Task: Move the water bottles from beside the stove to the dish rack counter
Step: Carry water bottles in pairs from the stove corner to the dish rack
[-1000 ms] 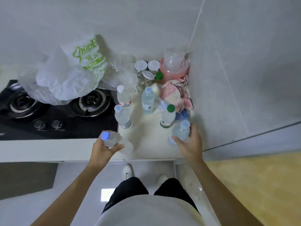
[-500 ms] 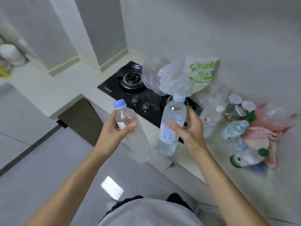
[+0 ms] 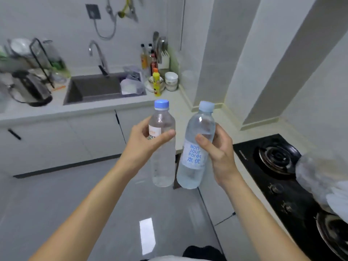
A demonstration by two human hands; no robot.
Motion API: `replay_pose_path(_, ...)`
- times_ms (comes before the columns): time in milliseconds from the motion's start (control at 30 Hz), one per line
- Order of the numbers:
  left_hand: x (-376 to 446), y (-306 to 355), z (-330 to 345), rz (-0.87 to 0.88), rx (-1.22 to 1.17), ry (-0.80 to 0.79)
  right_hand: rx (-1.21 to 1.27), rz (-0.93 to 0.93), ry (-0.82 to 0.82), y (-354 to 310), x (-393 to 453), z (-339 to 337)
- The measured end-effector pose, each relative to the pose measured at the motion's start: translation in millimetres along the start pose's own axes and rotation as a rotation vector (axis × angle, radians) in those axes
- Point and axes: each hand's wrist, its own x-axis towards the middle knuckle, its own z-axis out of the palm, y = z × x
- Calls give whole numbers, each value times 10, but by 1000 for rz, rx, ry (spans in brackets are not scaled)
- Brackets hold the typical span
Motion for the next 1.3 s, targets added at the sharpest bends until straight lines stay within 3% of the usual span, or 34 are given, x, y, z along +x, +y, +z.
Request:
replay_pose_path(400, 1112, -541, -2489, -108, 114, 468, 94, 84, -469, 1008, 2157, 2671)
replay_pose_path(567, 1379, -674, -3543, -163, 145, 736, 114, 110, -667, 1232, 3003, 3923)
replay_pose_path(833, 1316, -911, -5105, -217, 105, 1106, 168, 190, -972, 1749, 3516, 5998)
replay_pose_path(1067, 1432, -1228, -6888, -252, 97, 1272, 80, 176, -1061, 2220, 3703, 7824)
replay_pose_path(1300, 1757, -1243, -8545, -367, 207, 1256, -16, 180, -1010, 2494, 4151, 9288)
